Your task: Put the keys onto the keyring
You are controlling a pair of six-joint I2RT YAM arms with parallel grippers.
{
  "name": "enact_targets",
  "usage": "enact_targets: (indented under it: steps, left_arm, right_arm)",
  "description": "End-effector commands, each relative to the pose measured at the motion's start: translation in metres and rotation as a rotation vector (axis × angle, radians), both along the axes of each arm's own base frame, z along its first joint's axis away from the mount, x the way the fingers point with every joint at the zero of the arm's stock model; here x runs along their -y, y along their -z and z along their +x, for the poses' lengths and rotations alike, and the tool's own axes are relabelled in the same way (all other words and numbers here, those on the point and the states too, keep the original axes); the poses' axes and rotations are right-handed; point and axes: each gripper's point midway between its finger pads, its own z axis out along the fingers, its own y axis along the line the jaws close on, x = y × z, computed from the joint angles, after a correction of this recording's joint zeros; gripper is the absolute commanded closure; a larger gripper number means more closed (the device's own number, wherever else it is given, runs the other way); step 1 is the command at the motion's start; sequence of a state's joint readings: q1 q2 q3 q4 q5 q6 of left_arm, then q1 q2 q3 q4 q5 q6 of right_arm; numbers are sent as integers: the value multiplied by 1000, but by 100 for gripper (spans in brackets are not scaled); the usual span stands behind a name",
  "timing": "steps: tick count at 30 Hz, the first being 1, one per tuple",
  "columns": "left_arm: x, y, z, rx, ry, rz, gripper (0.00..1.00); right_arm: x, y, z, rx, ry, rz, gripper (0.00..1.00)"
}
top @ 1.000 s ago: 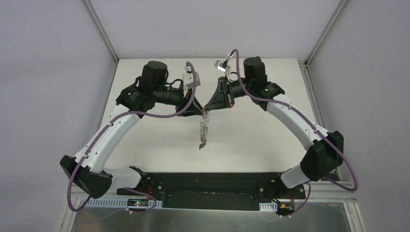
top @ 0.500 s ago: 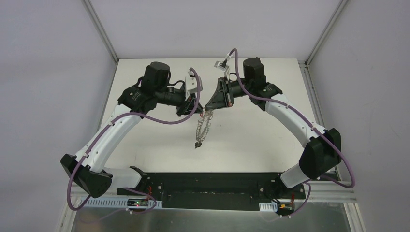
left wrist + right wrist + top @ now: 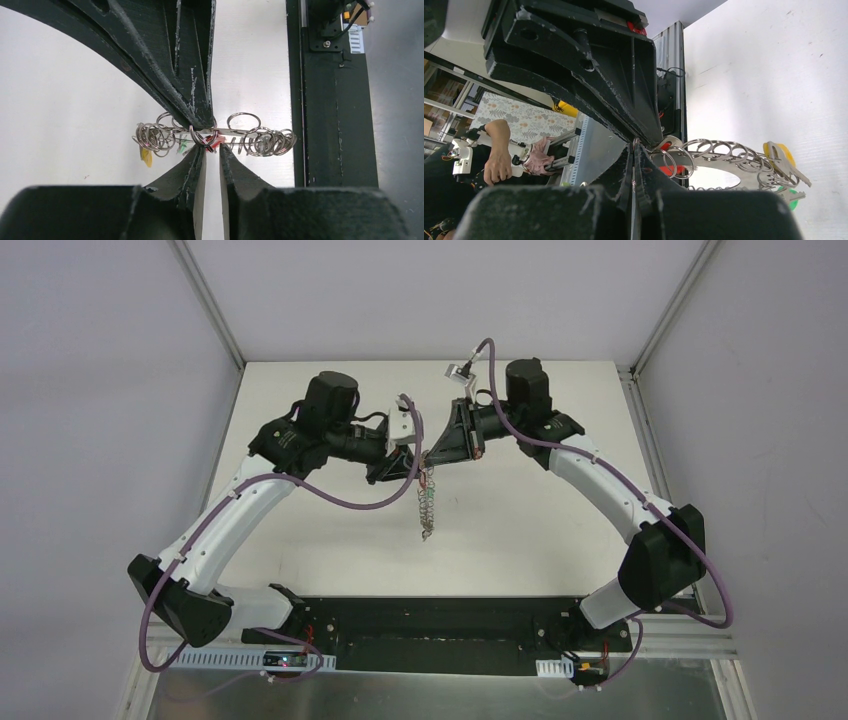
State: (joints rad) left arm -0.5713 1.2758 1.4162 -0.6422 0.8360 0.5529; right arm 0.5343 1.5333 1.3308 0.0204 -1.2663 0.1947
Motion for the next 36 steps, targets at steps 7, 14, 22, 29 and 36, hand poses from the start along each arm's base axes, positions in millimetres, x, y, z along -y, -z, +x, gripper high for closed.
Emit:
enact_targets:
  steps: [7,14,22,29,36]
  left_arm:
    - [6,8,-12,-5,60,8,93]
    - [1,8,-13,-1,33,29,87]
    - [-3,-3,-7,-35,-48,17,66]
    - [7,-10,-3,-146,-99,-52,62]
    - [18,-6,4,-249,-135,-95,62]
  right_arm:
    - [3,-16,0,56,-19,50,100]
    - [4,-13,2,59,-11,48,100]
    - [11,-2,-4,110,-32,22,100]
    - [16,3,-10,162,-59,28,100]
    - [17,1,-12,172,-63,32,100]
